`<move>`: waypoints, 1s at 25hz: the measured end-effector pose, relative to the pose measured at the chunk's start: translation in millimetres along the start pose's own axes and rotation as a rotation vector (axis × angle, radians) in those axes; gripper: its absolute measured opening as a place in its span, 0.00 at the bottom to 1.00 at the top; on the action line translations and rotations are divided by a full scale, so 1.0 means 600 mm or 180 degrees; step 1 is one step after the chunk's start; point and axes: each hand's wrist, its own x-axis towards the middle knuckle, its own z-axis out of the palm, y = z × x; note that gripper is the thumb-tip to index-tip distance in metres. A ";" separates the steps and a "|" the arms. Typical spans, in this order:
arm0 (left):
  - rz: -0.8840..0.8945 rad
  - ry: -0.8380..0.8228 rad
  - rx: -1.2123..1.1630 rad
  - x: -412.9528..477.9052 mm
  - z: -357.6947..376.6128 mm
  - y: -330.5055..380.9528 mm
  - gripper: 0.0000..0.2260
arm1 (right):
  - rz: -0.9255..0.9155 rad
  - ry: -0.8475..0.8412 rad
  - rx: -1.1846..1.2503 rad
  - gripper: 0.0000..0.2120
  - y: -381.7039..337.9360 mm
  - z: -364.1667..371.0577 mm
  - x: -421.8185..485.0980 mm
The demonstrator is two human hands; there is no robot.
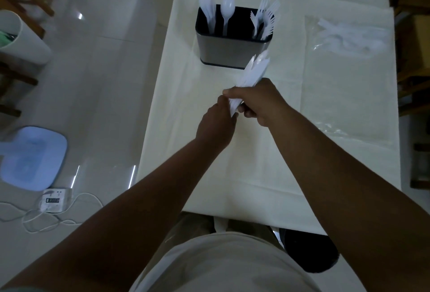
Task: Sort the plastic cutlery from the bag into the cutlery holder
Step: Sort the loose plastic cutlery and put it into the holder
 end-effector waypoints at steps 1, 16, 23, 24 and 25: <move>0.0076 0.0064 0.0038 0.005 -0.005 0.002 0.16 | -0.0008 0.0016 0.0042 0.23 -0.007 0.003 0.006; -0.1057 -0.0025 -0.2707 0.258 -0.165 -0.014 0.09 | -0.1903 0.1017 -0.0228 0.21 -0.291 0.005 0.119; -0.0703 -0.0034 -0.2740 0.261 -0.142 -0.027 0.10 | -0.1933 0.0913 -0.1666 0.26 -0.265 0.055 0.141; -0.0665 -0.0045 -0.2735 0.261 -0.141 -0.028 0.10 | -0.1879 0.0864 -0.1828 0.28 -0.263 0.059 0.143; -0.0637 -0.0060 -0.2726 0.260 -0.141 -0.028 0.10 | -0.1826 0.0832 -0.1944 0.31 -0.261 0.061 0.145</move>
